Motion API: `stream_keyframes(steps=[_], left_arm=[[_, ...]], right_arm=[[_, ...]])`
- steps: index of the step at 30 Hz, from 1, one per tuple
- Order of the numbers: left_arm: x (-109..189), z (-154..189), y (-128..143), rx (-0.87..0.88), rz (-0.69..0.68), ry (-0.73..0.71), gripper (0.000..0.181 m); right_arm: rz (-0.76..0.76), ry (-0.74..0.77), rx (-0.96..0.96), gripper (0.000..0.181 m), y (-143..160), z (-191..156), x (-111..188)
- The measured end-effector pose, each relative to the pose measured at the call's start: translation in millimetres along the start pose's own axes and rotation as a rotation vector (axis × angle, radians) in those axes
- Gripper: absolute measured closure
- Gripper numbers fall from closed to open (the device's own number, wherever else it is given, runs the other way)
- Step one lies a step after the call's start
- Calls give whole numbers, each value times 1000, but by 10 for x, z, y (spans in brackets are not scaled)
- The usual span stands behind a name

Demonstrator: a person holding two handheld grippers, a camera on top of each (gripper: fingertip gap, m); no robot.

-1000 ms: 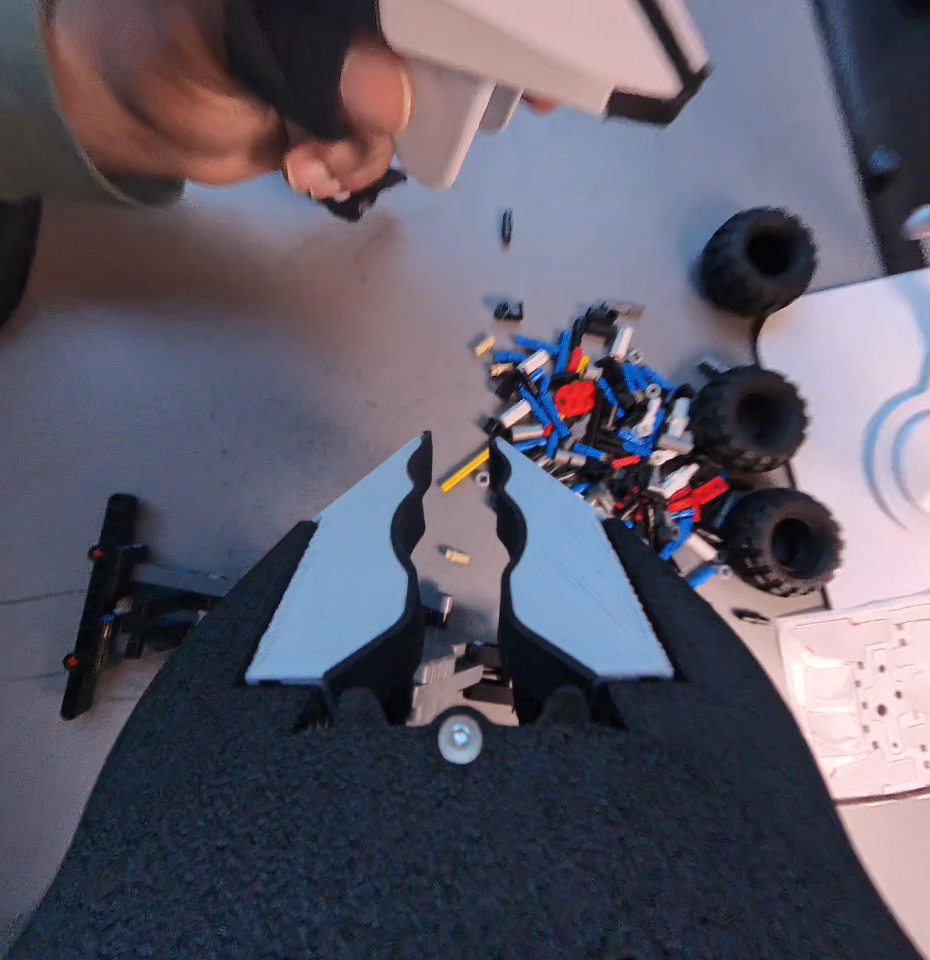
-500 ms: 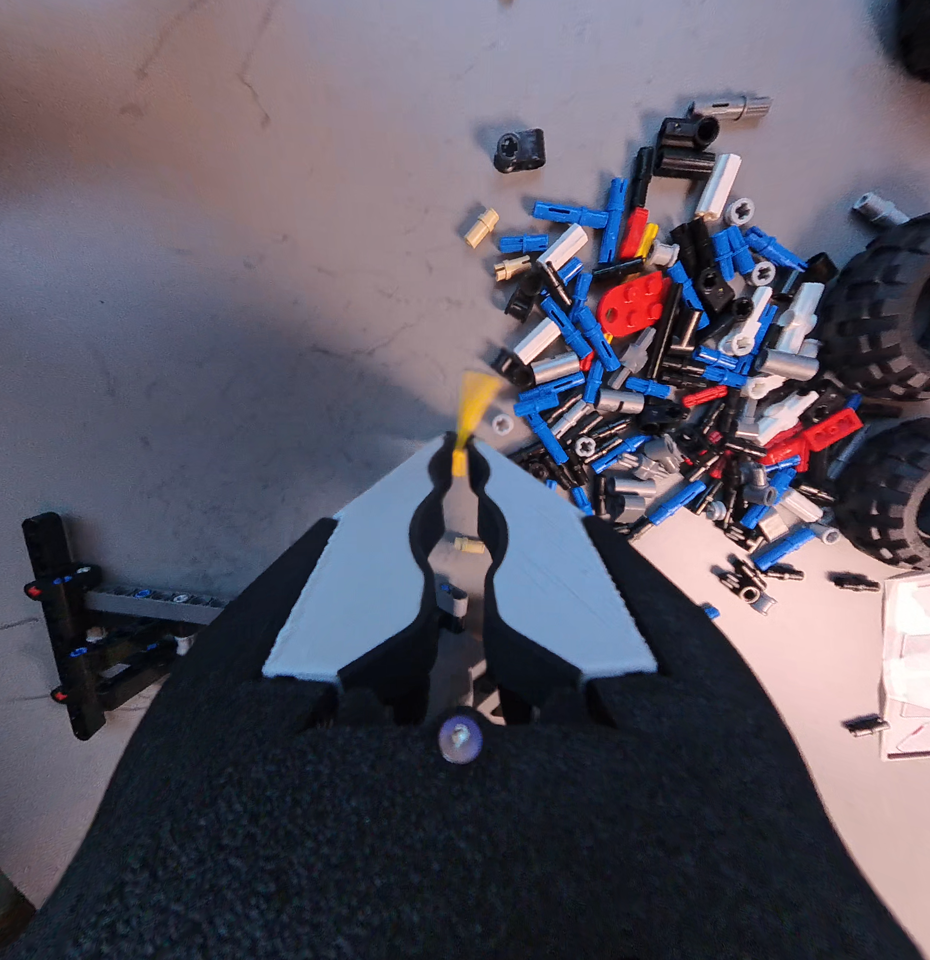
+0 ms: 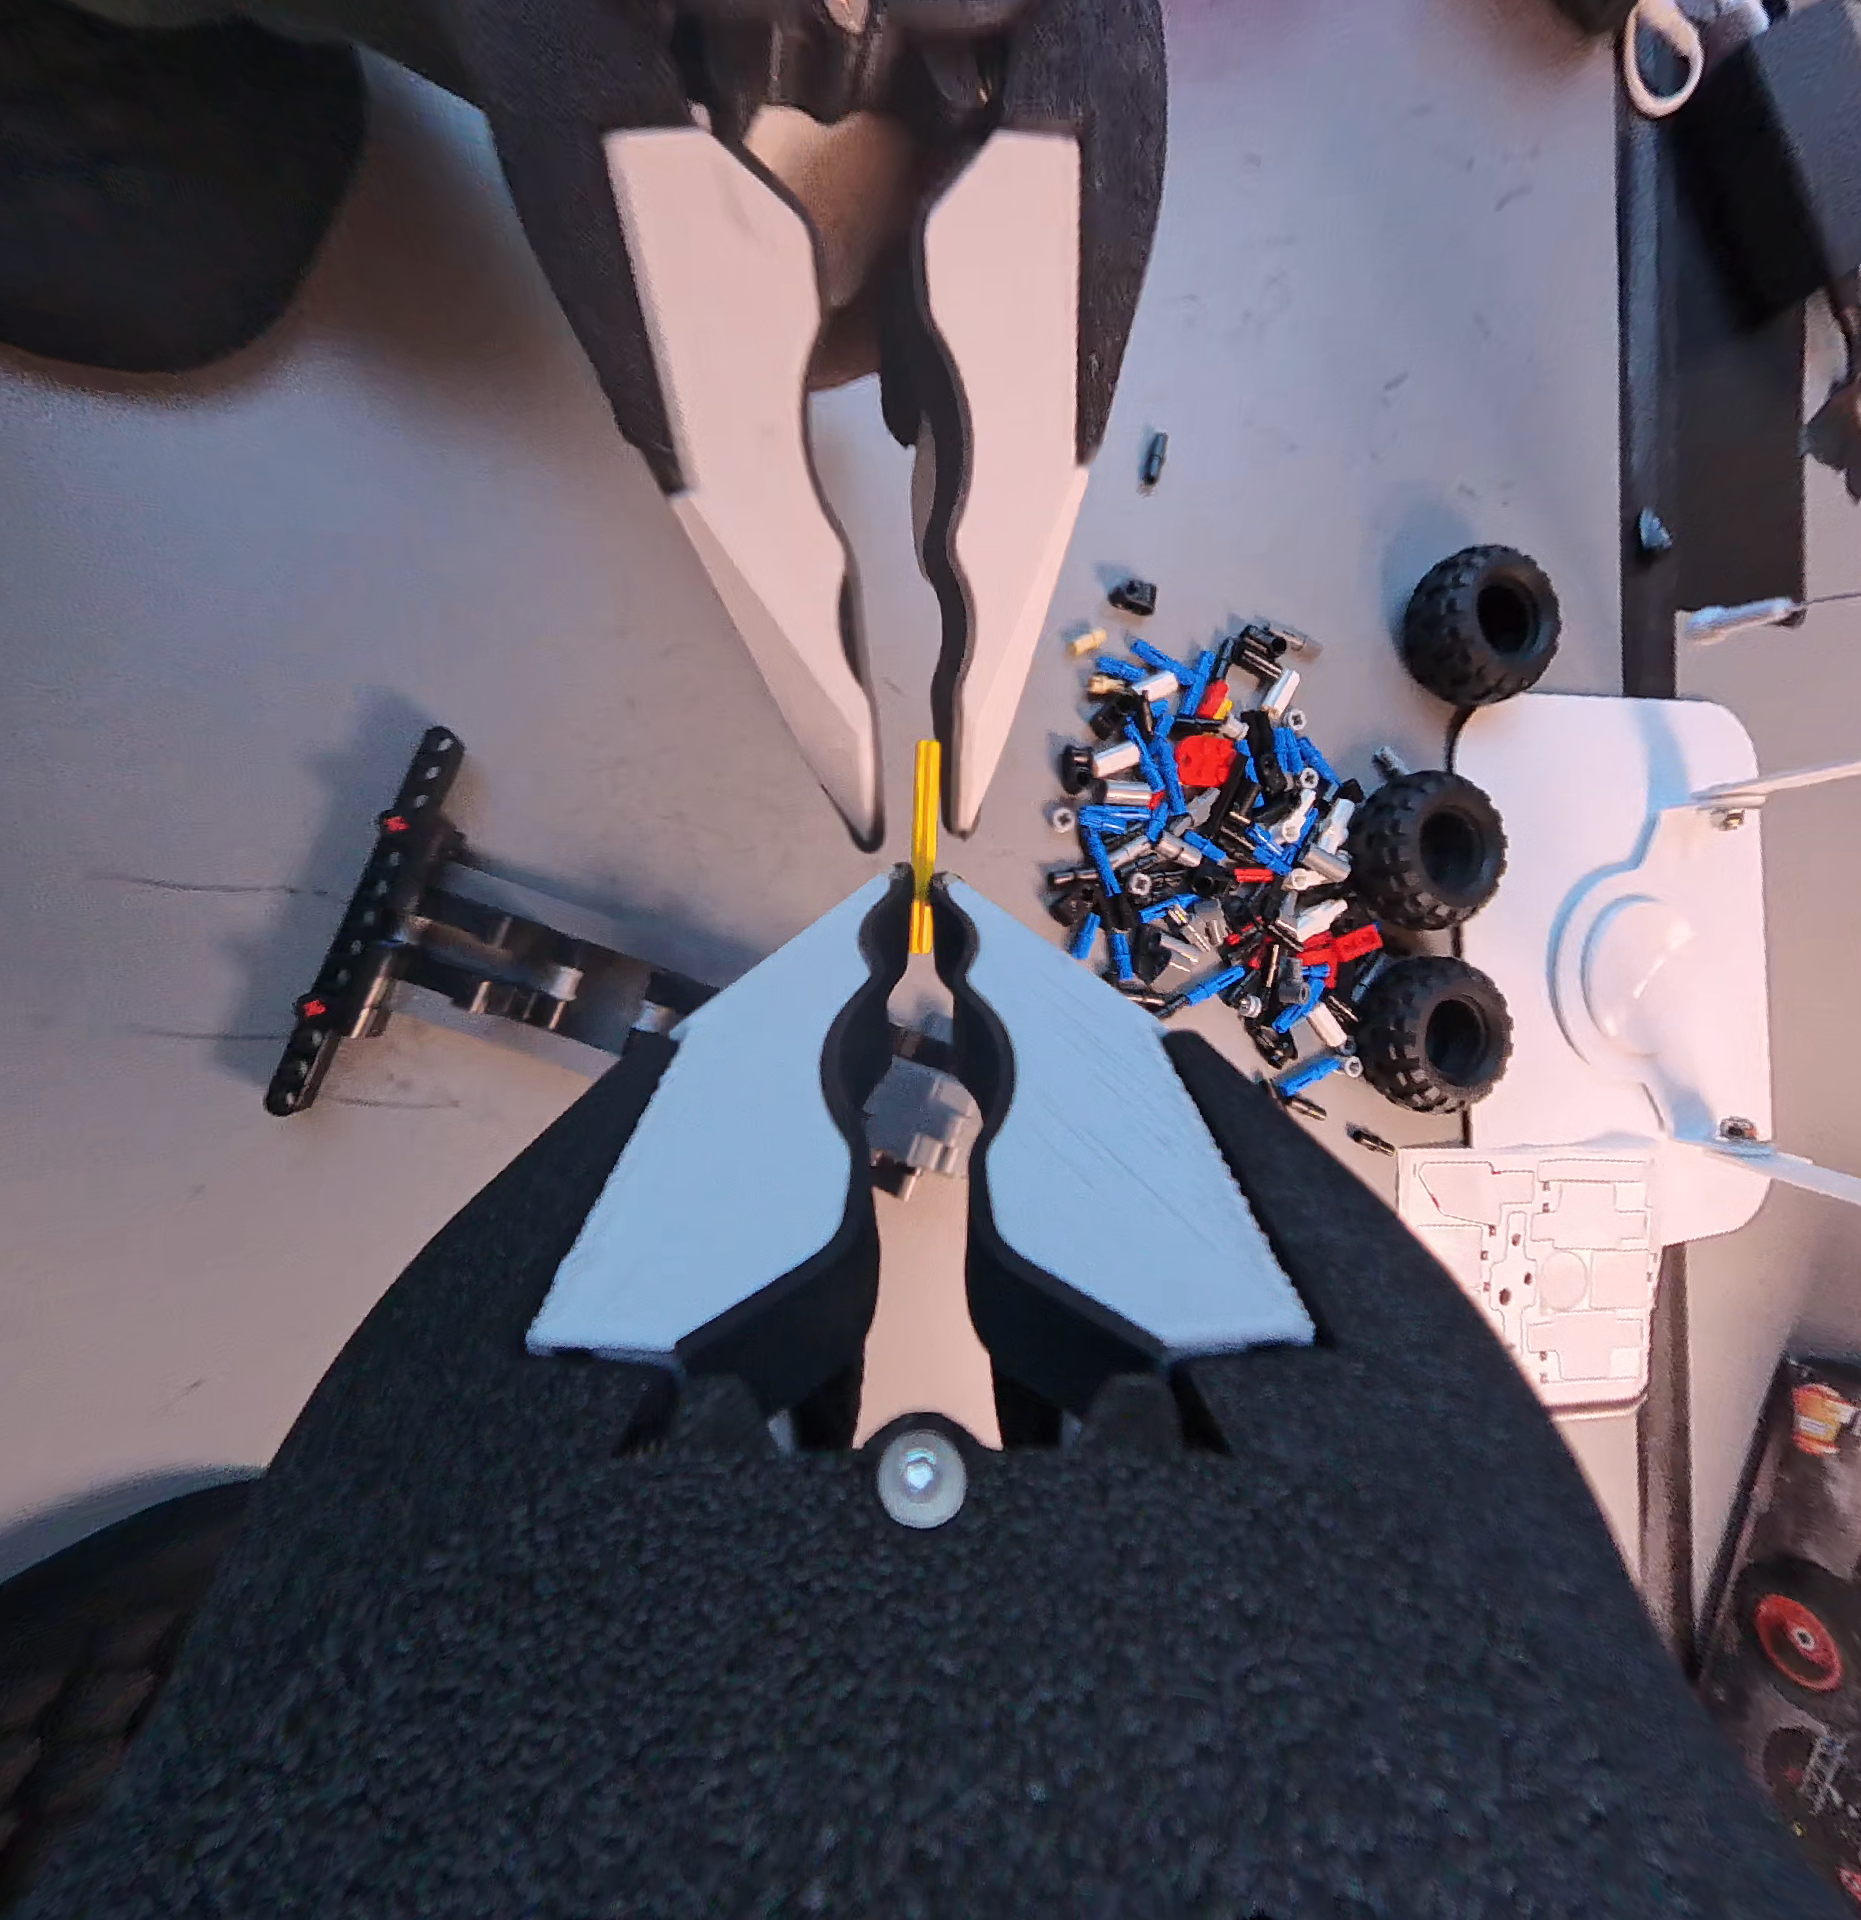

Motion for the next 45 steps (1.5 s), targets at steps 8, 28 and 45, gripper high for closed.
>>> stream_keyframes(steps=[8,28,45], left_arm=[[-19,239,-140,5,78,112,173],[19,306,-188,37,130,192,177],[45,258,-155,110,192,269,178]], right_arm=[[97,12,-19,179,173,-224,64],[423,3,-102,179,169,-290,251],[521,23,-133,176,155,-247,221]])
Point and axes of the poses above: each gripper's, where its closed fingertips meet, x back along the fingers, y out of its underside, z = x × y across the jaws, the point moved 4 cm from there along x, back along the fingers, and after that the axes turned 13 degrees about -z, right-handed, at the moved point
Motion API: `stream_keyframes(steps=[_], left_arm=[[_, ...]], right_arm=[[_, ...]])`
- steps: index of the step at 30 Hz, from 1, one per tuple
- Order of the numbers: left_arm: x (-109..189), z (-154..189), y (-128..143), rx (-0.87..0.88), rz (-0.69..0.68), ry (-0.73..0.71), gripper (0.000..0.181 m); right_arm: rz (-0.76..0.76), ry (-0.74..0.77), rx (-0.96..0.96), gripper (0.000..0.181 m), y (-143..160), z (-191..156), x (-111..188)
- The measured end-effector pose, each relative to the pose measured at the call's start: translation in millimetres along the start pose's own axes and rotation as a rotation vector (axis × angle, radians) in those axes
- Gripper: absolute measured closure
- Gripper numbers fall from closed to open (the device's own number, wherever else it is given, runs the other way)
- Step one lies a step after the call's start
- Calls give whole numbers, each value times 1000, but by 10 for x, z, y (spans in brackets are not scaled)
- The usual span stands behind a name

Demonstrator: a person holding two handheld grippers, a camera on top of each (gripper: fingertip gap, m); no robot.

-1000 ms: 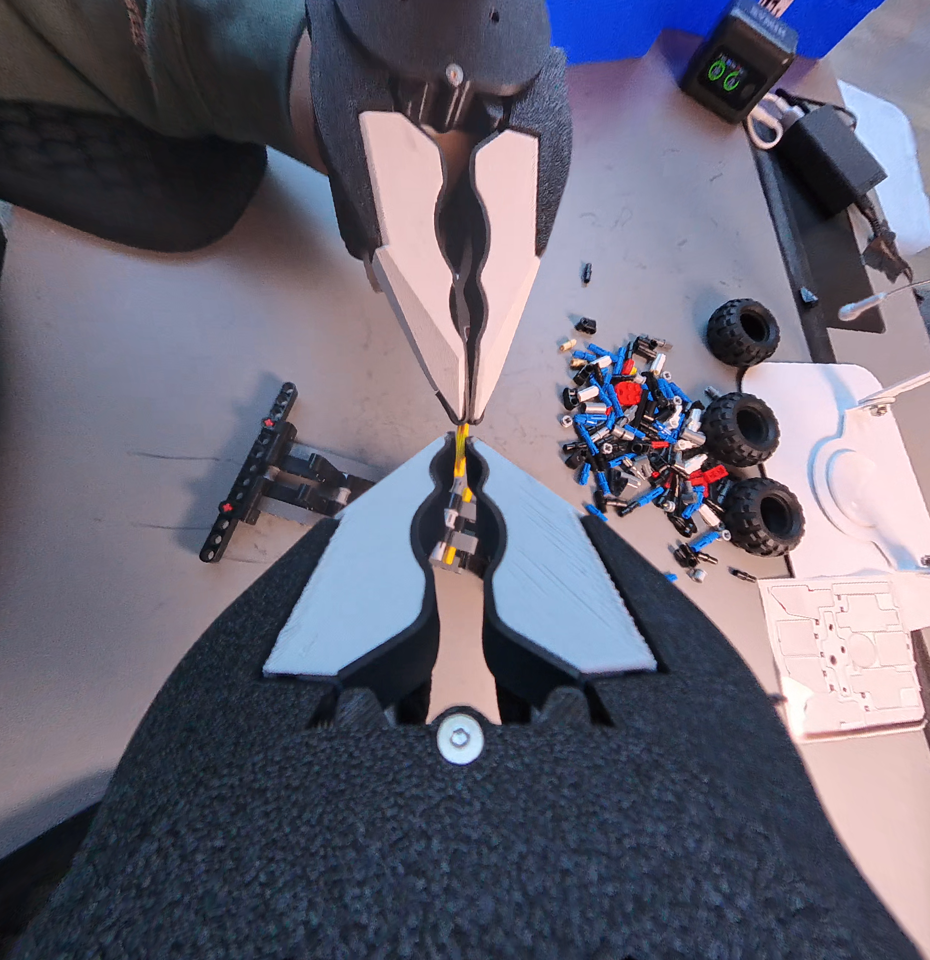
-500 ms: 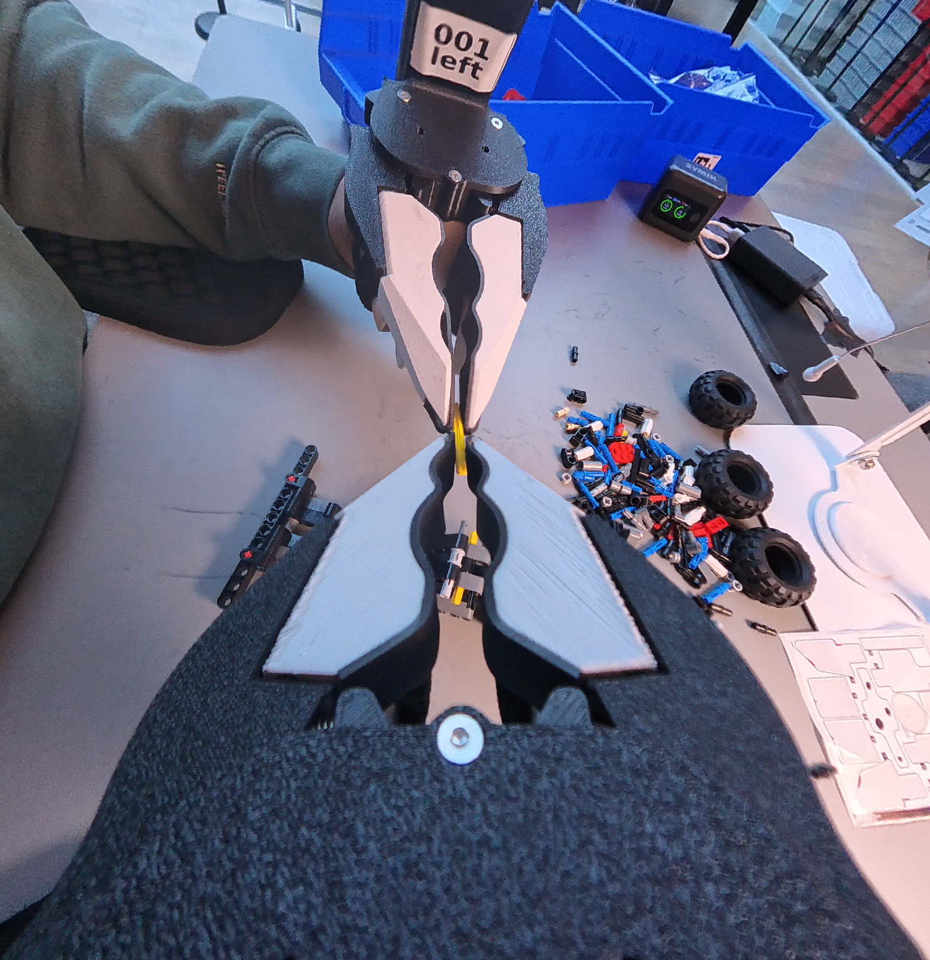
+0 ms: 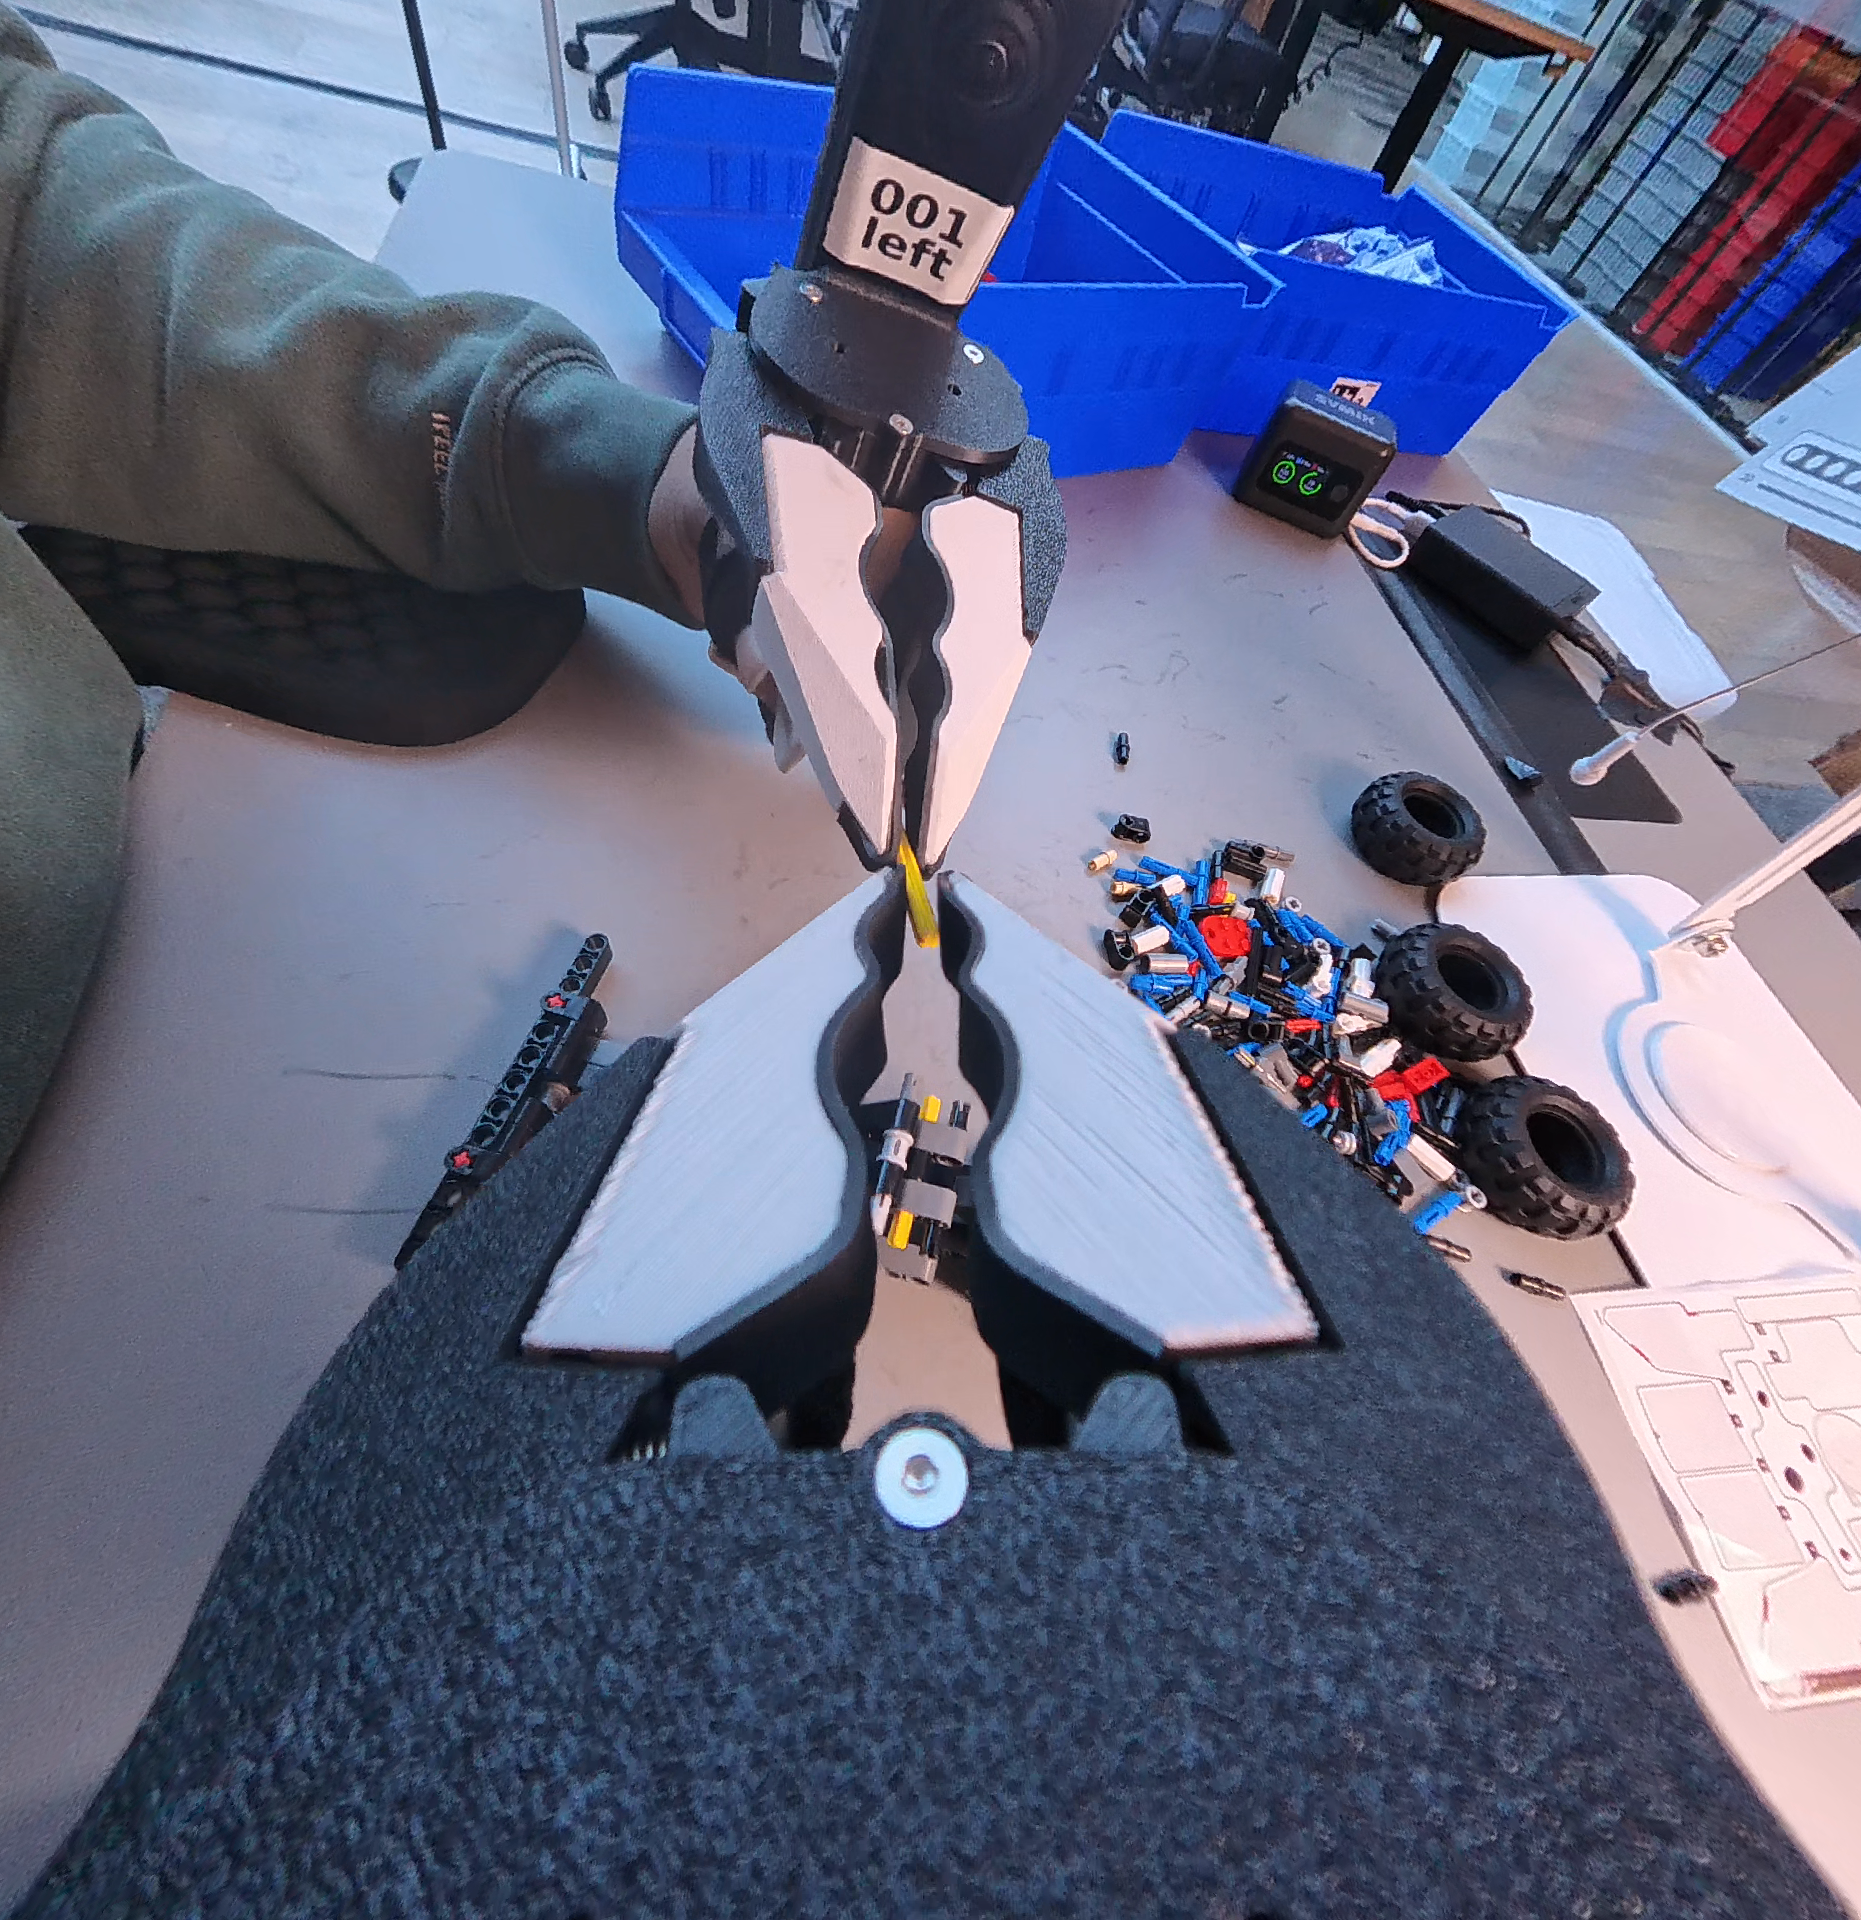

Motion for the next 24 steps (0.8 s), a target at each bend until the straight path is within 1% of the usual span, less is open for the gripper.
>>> stream_keyframes(steps=[2,6,8,13,16,21,24], left_arm=[[10,13,-18,6,20,17,178],[40,56,-85,22,80,66,178],[54,81,-116,32,110,94,178],[52,107,-129,39,127,126,178],[36,127,-119,35,115,138,178],[10,153,-103,26,97,149,178],[5,184,-100,38,98,190,178]], right_arm=[[32,-3,-14,171,-18,6,19],[107,-39,-26,150,-52,-35,73],[126,-39,-10,146,-58,-77,81],[169,5,5,163,-69,-95,71],[178,-8,11,171,-75,-113,71],[182,-51,17,177,-69,-154,77],[185,-63,40,177,-75,-194,86]])
Point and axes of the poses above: each gripper's, where its closed fingertips meet, x back along the fingers, y out of its underside, z = x × y across the jaws, the point moved 4 cm from there along x, back along the fingers, and after that the axes turned 13 degrees about -z, right-handed, at the moved point
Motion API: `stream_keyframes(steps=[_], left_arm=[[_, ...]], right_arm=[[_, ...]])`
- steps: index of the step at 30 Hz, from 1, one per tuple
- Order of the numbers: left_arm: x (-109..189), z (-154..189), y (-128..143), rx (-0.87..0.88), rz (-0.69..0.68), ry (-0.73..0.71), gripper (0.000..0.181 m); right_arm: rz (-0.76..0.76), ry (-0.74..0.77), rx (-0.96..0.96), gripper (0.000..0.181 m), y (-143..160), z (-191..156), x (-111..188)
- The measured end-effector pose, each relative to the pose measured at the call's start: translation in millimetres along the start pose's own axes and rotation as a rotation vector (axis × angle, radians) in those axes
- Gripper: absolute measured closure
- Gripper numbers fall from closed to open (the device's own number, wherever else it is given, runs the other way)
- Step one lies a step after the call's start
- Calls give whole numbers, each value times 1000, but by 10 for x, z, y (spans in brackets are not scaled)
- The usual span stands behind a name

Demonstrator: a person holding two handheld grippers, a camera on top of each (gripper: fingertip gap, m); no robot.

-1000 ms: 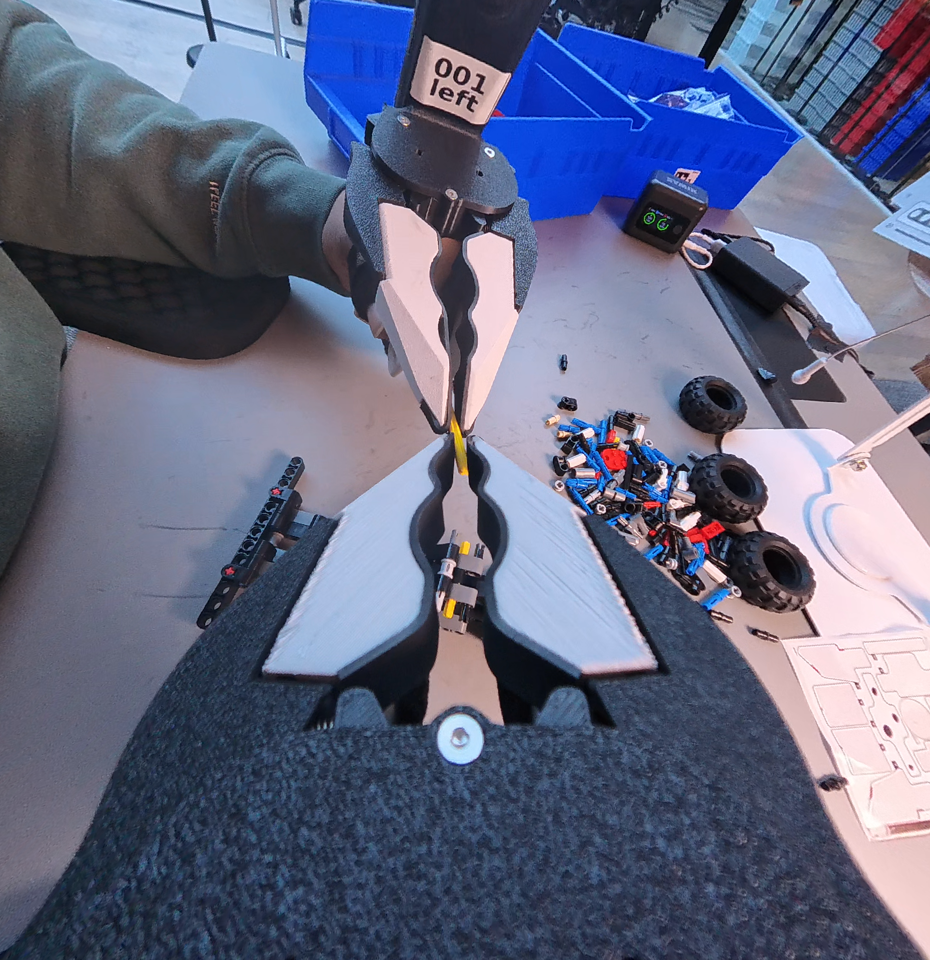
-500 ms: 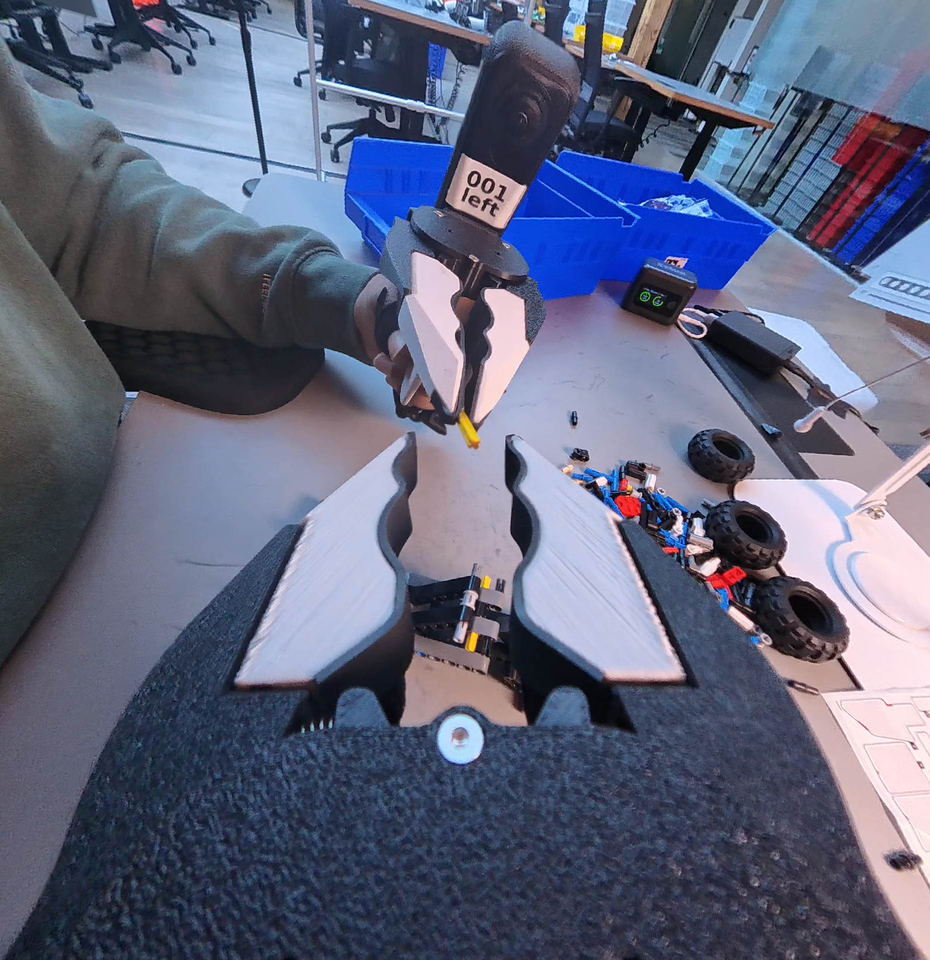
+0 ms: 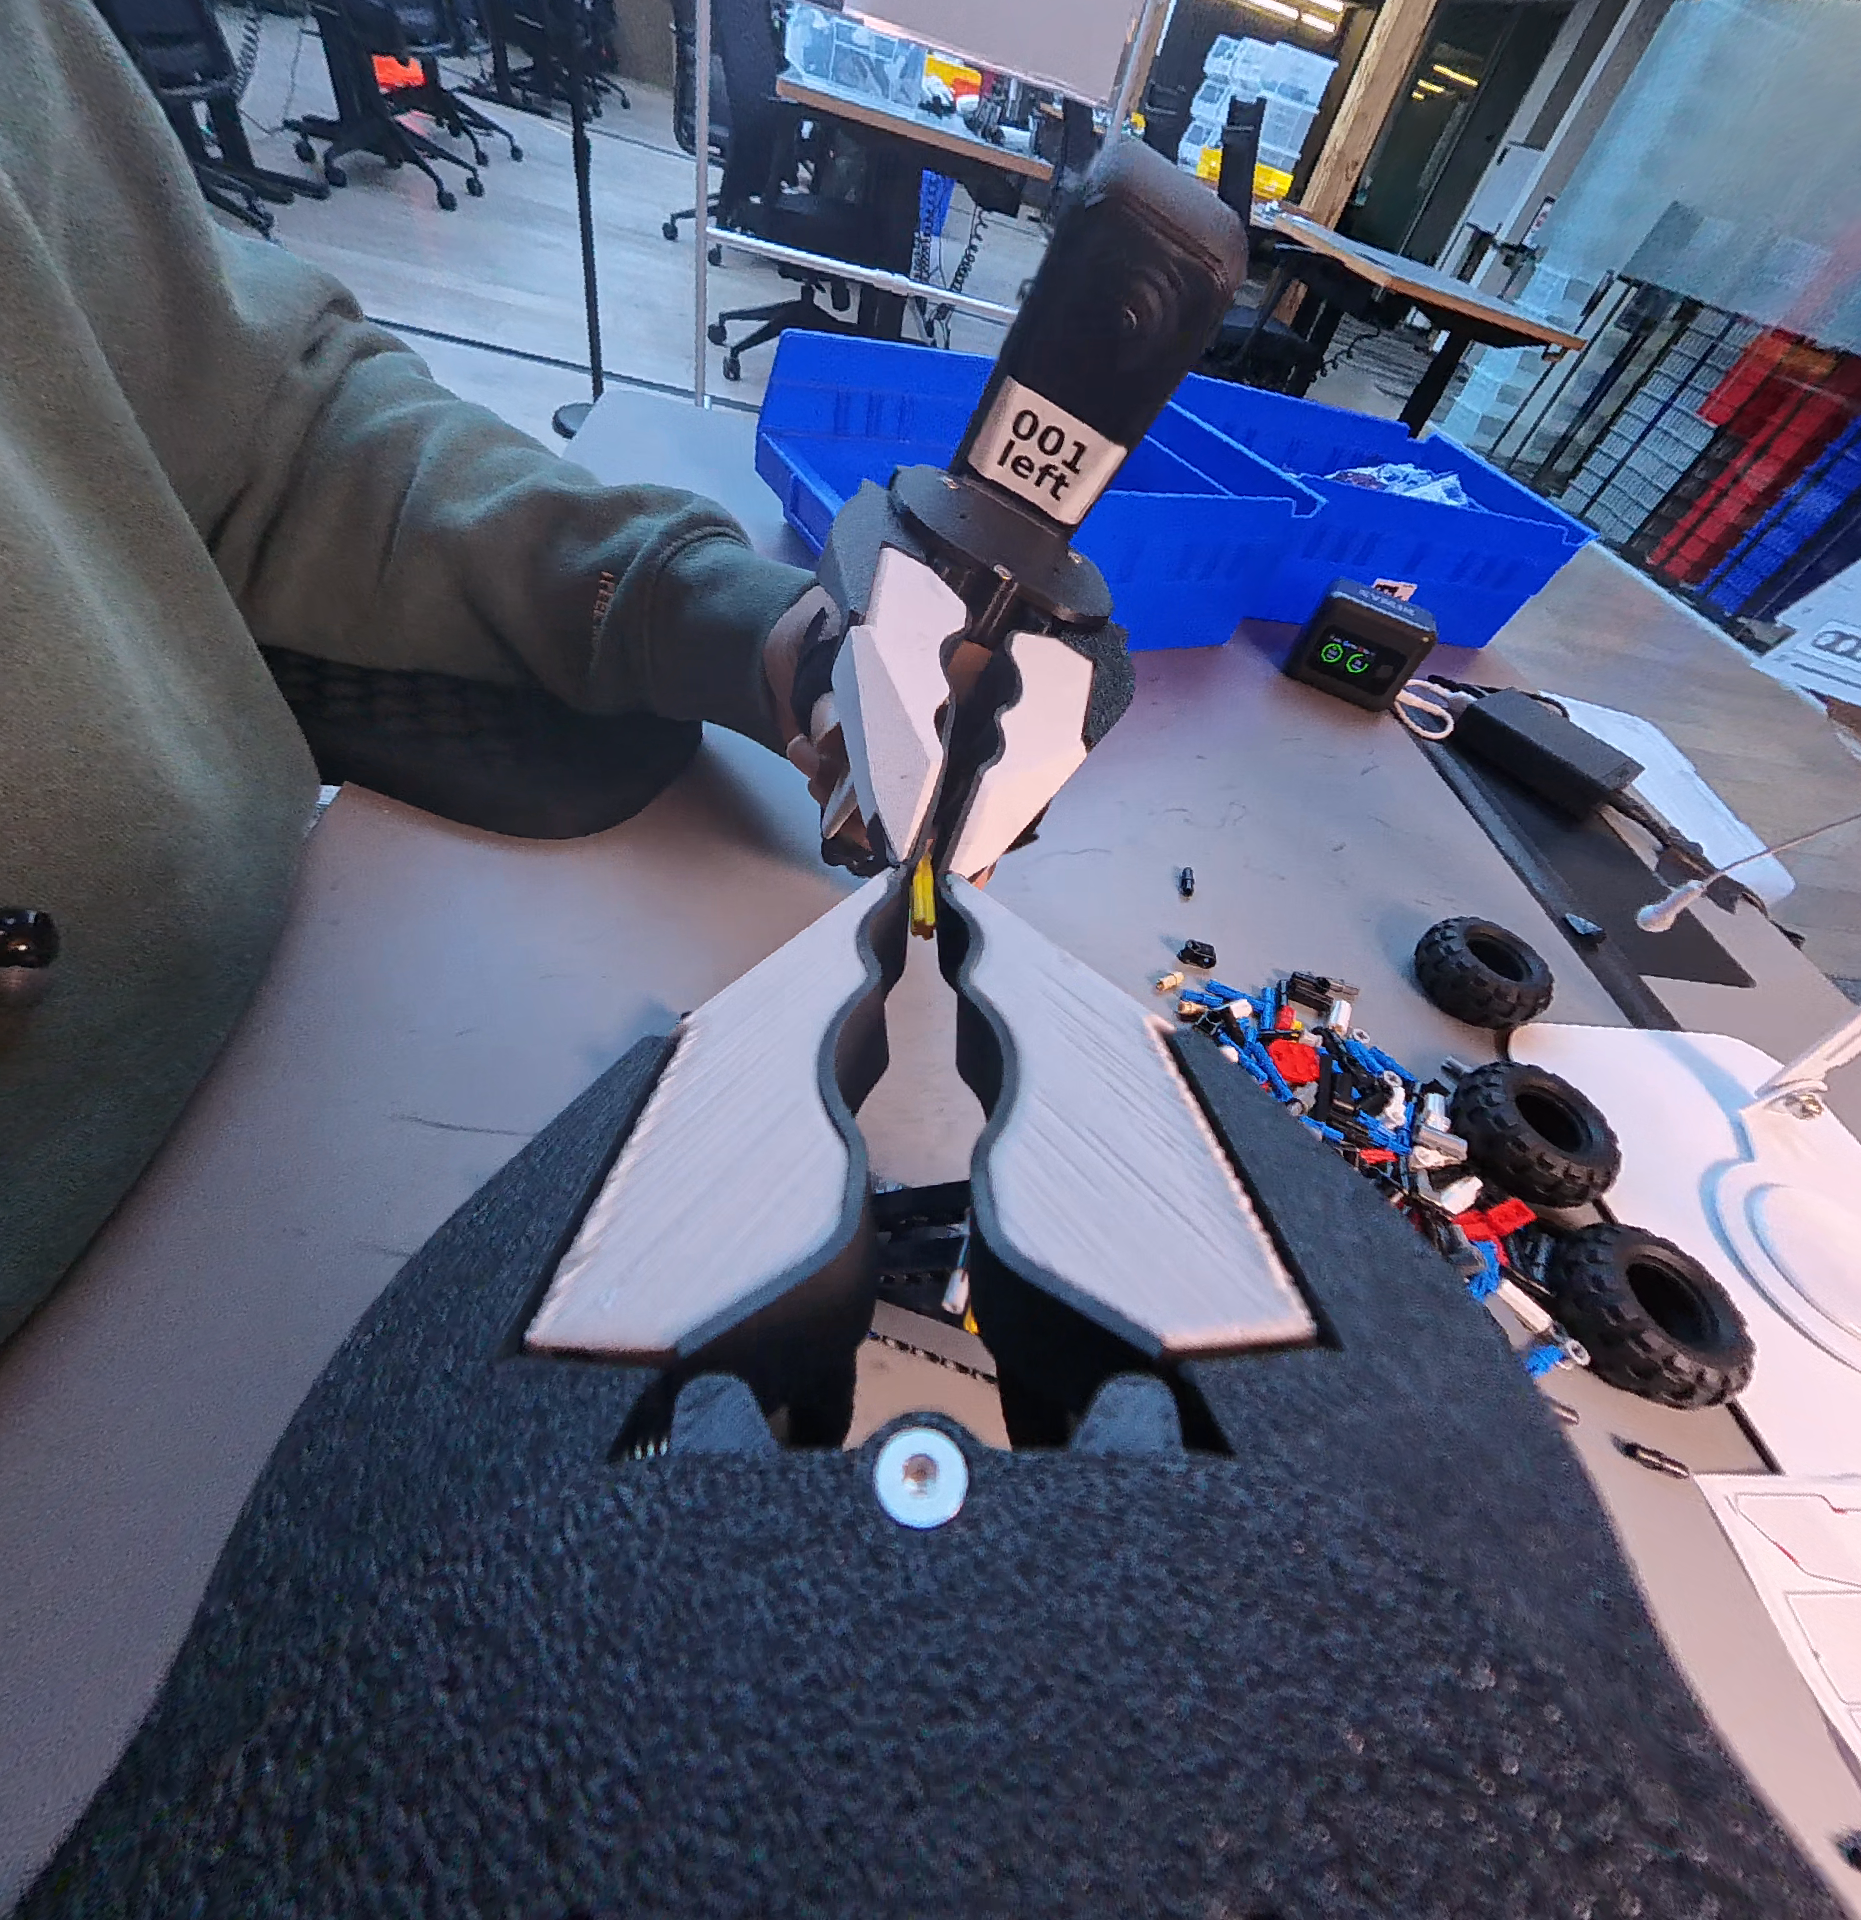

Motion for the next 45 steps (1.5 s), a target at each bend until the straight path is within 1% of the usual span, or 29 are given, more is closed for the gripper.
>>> stream_keyframes(steps=[5,9,13,15,18,21,25,30,34,37,45], left_arm=[[-35,54,35,39,-23,82,178],[-57,74,83,99,-51,151,178],[-59,80,121,148,-75,192,178],[-69,66,132,168,-79,193,178],[-83,67,122,146,-78,167,176],[-77,93,104,86,-107,107,167],[-109,144,85,-32,-179,-21,171],[-140,234,-20,-166,-201,-168,171],[-149,250,-37,-191,-205,-218,177],[-148,257,-6,-146,-212,-178,178],[-163,349,16,6,-148,57,178]], right_arm=[[-30,28,144,177,10,-100,1],[-64,87,270,177,22,-174,-18],[-93,132,331,178,37,-222,-47],[-98,123,296,178,58,-213,-46],[-82,72,197,178,79,-192,-21],[-73,56,127,178,109,-170,13],[10,14,28,178,83,-179,95],[93,-23,-60,178,38,-168,181],[100,-35,-72,178,32,-189,168],[84,-33,-57,178,43,-217,146],[49,-11,74,177,-18,-366,147]])
Point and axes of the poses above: each gripper's, where its closed fingertips meet, x back along the fingers, y out of its underside, z = x × y across the jaws, the point moved 4 cm from there along x, back along the fingers, and after that the axes turned 13 degrees about -z, right-handed, at the moved point
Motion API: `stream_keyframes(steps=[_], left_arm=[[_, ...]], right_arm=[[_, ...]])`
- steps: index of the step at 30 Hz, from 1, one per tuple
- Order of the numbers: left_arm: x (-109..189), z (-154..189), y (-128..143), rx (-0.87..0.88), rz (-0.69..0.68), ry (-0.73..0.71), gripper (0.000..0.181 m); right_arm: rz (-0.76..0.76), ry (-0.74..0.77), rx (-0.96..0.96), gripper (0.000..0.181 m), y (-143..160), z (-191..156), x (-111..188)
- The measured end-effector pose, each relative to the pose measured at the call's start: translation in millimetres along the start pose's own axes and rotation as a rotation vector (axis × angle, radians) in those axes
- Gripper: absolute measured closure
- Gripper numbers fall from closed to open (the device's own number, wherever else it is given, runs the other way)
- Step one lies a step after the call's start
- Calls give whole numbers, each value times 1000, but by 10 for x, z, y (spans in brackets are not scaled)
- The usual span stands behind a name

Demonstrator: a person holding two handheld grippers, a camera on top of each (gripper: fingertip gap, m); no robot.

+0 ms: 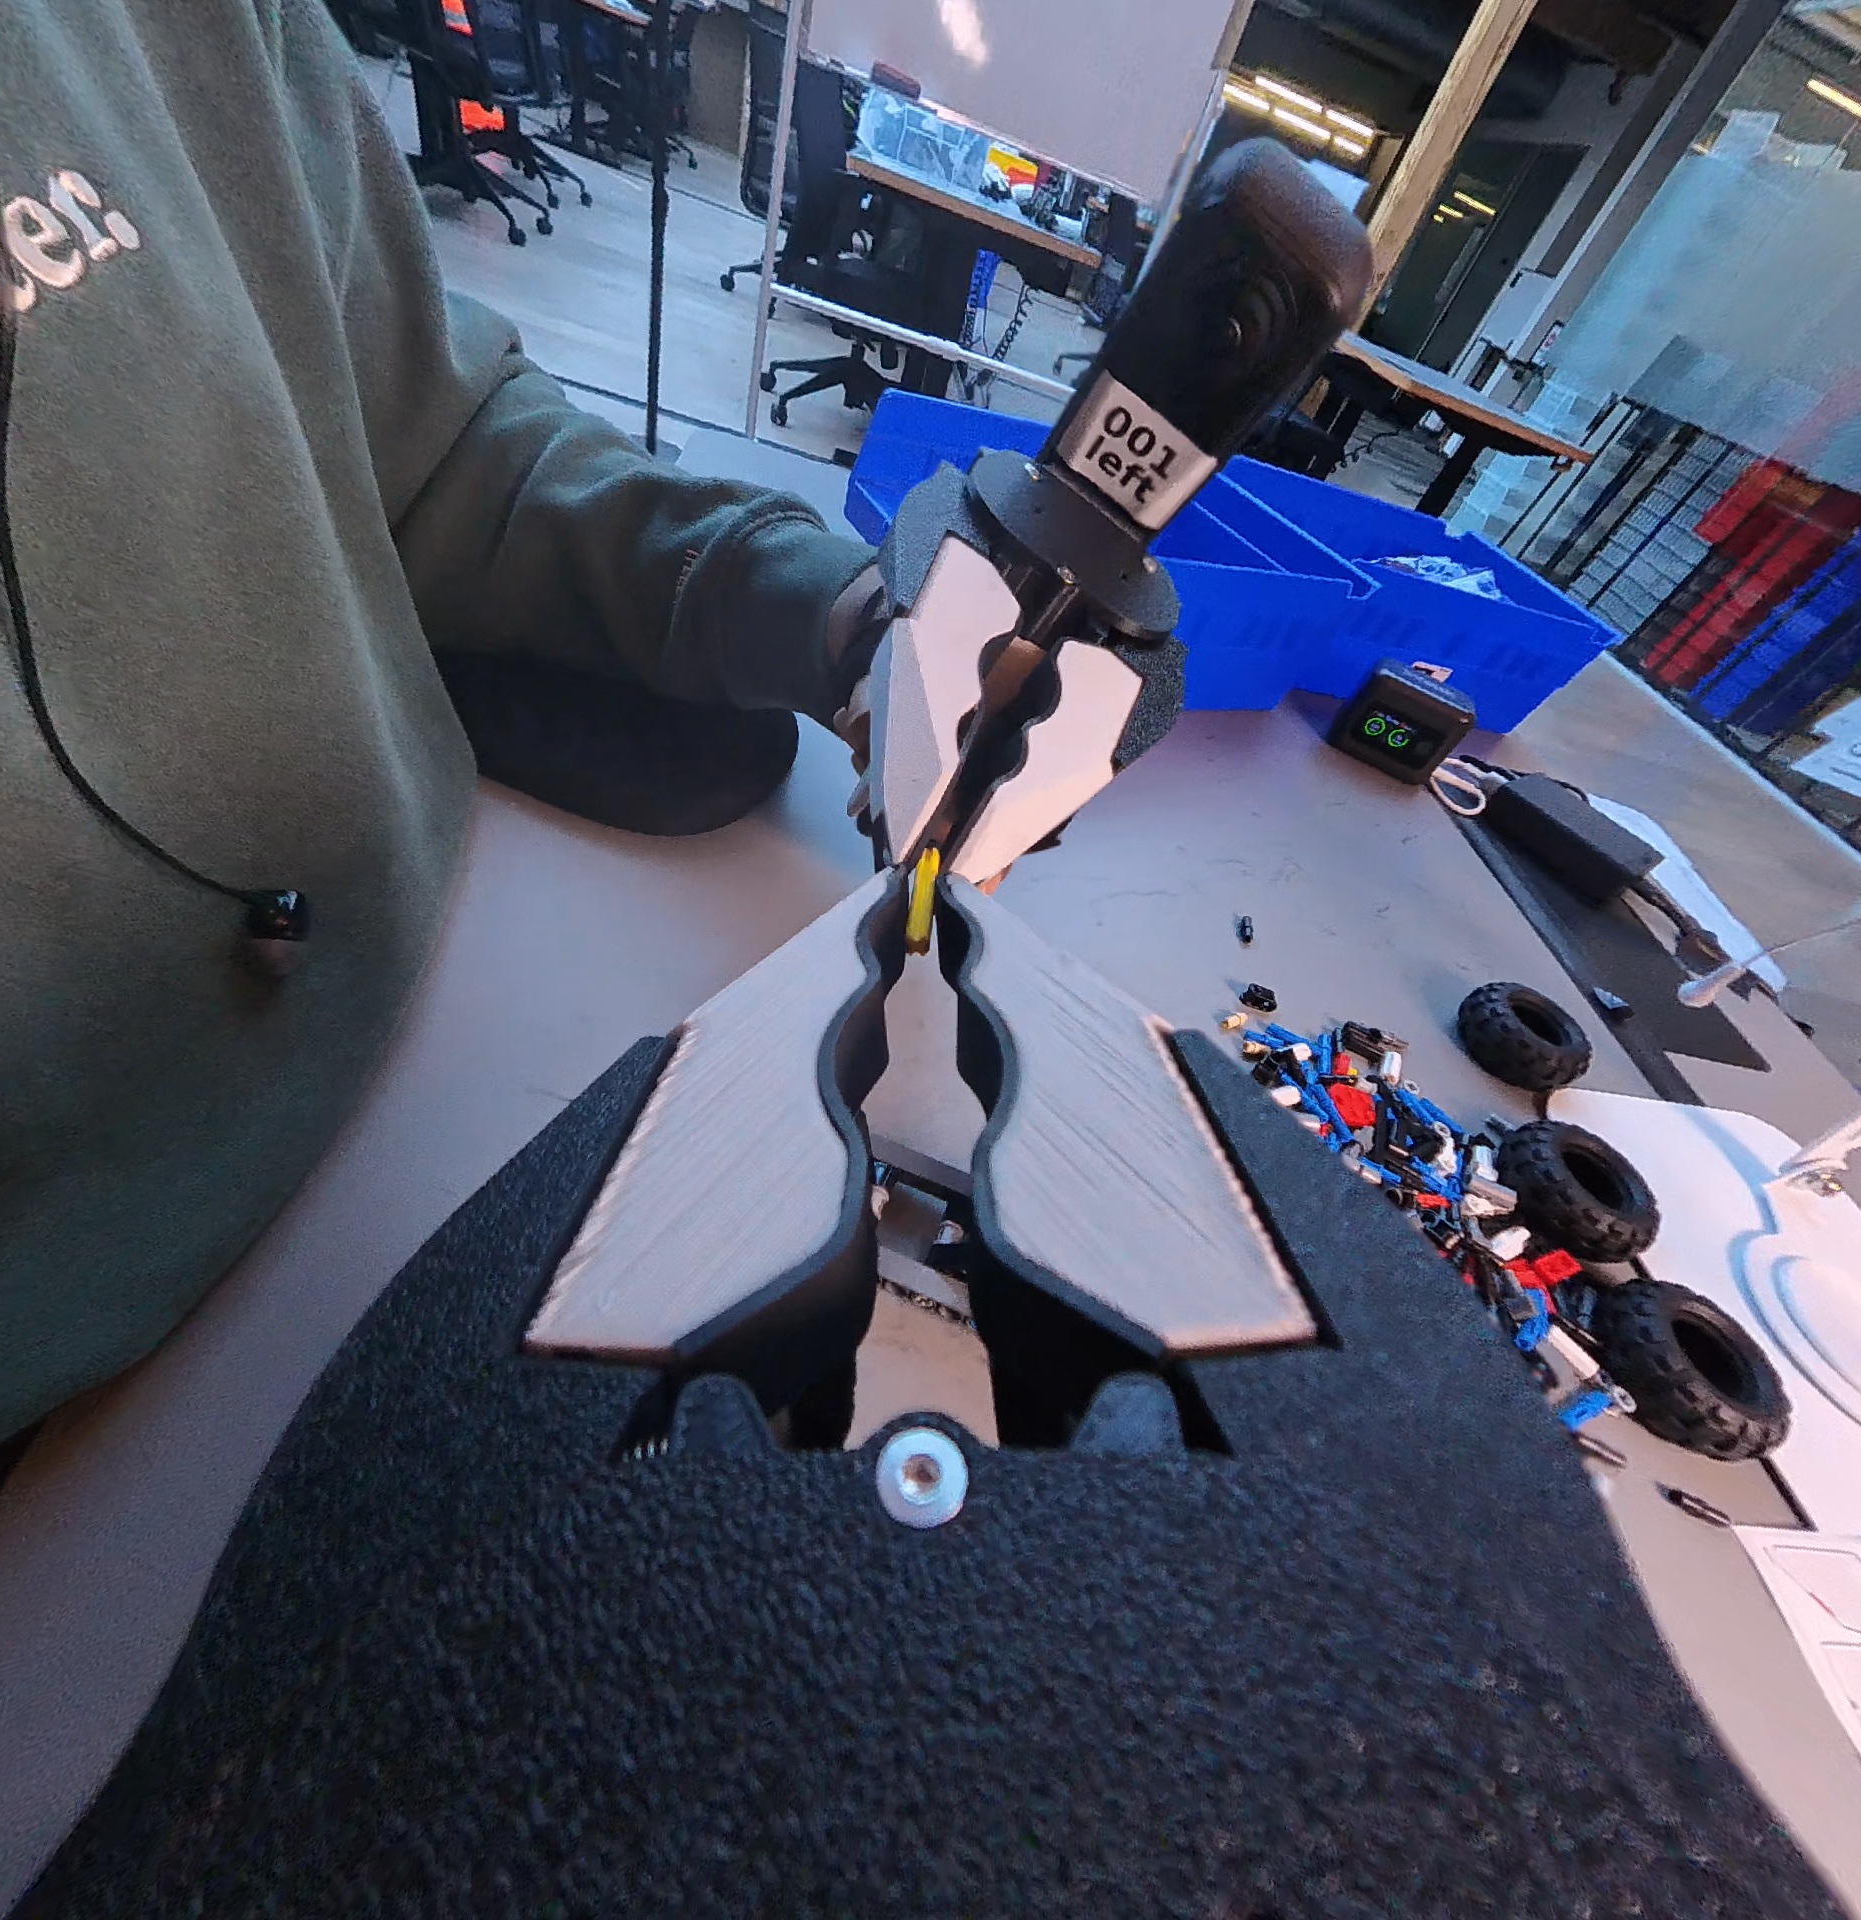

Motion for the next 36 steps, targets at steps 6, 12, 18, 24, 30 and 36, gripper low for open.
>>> stream_keyframes(steps=[6,12,18,24,30,36], left_arm=[[-17,43,-2,65,39,122,178],[-21,67,-6,139,63,222,178],[-51,86,10,187,61,285,179],[-88,86,50,211,41,301,179],[-59,27,259,48,-181,5,170],[-18,59,892,-33,-525,-233,145]], right_arm=[[-33,41,95,177,-30,-57,-15],[-48,87,161,175,-79,-83,-2],[-93,93,235,177,-95,-142,8],[-165,92,253,178,-72,-175,-3],[-315,-25,-65,179,273,-181,-93],[-549,-167,-303,179,516,-485,-34]])
Point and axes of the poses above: each gripper's, where its closed fingertips meet, x back along the fingers, y out of its underside, z = x × y across the jaws, the point moved 4 cm from there along x, back along the fingers, and after that the axes turned 13 degrees about -z, right-handed, at the moved point
